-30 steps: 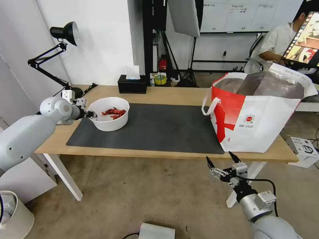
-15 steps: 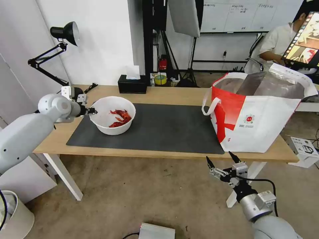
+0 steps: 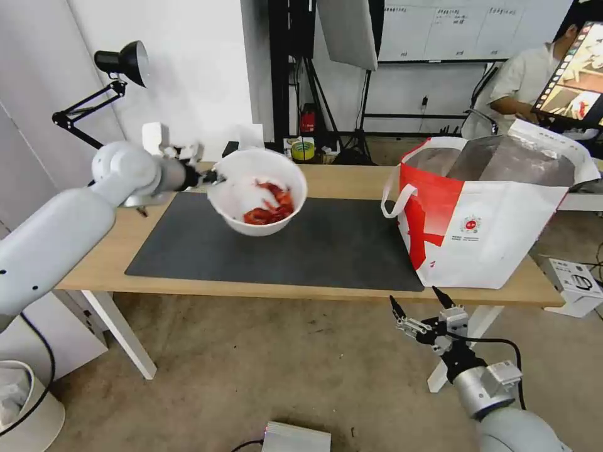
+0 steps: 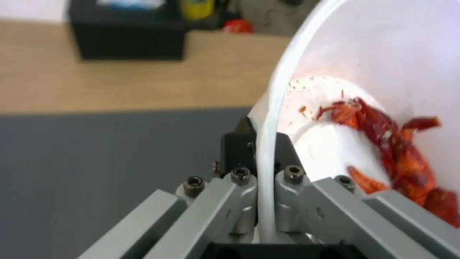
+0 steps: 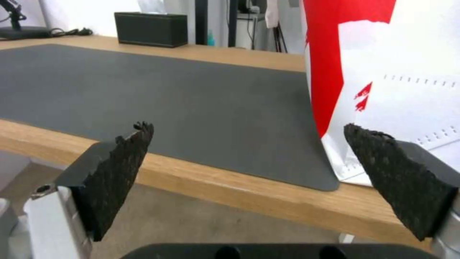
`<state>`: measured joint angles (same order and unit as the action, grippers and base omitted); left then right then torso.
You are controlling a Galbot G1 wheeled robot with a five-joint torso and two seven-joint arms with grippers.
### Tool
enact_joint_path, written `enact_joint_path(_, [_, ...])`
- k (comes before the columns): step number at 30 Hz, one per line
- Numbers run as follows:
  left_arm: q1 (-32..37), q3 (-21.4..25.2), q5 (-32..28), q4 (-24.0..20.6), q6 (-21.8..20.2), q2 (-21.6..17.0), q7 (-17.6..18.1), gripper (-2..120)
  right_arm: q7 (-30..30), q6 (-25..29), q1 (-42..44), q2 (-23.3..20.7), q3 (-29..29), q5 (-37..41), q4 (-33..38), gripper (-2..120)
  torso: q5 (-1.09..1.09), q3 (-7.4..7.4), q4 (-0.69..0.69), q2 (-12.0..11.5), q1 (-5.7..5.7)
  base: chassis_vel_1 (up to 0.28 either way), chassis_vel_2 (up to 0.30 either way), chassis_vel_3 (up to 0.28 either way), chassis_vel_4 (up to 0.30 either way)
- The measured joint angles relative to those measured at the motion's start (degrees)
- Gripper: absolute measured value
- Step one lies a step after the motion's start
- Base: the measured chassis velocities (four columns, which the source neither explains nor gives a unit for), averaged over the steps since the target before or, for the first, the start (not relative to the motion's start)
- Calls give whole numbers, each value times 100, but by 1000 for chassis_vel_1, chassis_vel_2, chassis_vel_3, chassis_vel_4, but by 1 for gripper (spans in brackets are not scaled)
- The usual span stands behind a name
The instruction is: Pick up the trash from the table and place it into the takeout bag.
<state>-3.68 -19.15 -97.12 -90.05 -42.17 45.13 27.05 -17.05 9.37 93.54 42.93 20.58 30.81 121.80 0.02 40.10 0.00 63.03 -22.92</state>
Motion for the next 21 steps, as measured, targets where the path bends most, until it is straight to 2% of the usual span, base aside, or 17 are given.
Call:
enact_joint_path(2, [-149,0,-89,29,0,273,151,0,0,0,0,0,0,0,0,100,-1,0,0,0,0,0,0,0,0])
enact_joint_path(3, [-149,0,-89,29,0,273,151,0,0,0,0,0,0,0,0,100,-1,0,0,0,0,0,0,0,0])
enact_joint_path(6, [-395,-20,-183,129,0,711,349,0,0,0,0,0,0,0,0,100,-1,0,0,0,0,0,0,0,0])
enact_joint_path(7, [-395,-20,-183,129,0,711,349,0,0,0,0,0,0,0,0,100,-1,0,0,0,0,0,0,0,0])
enact_joint_path(10, [-695,-136,-223,291,0,1203,368,0,0,0,0,0,0,0,0,100,-1,0,0,0,0,0,0,0,0])
enact_joint_path(11, [-695,-136,-223,291,0,1203,368,0,0,0,0,0,0,0,0,100,-1,0,0,0,0,0,0,0,0])
enact_joint_path(14, [-1066,-219,-208,801,1,1797,381,0,0,0,0,0,0,0,0,100,1,0,-2,-1,0,0,0,0,0])
enact_joint_path(15, [-1066,-219,-208,801,1,1797,381,0,0,0,0,0,0,0,0,100,1,0,-2,-1,0,0,0,0,0])
enact_joint_path(18, [-1396,-233,-143,1369,3,2285,420,0,0,0,-1,0,0,0,0,100,-1,1,0,-1,-1,0,0,0,0])
enact_joint_path(19, [-1396,-233,-143,1369,3,2285,420,0,0,0,-1,0,0,0,0,100,-1,1,0,-1,-1,0,0,0,0])
enact_joint_path(21, [-1547,-223,-78,1621,3,2540,420,0,0,0,0,0,0,0,0,100,-1,0,1,0,0,0,0,0,0])
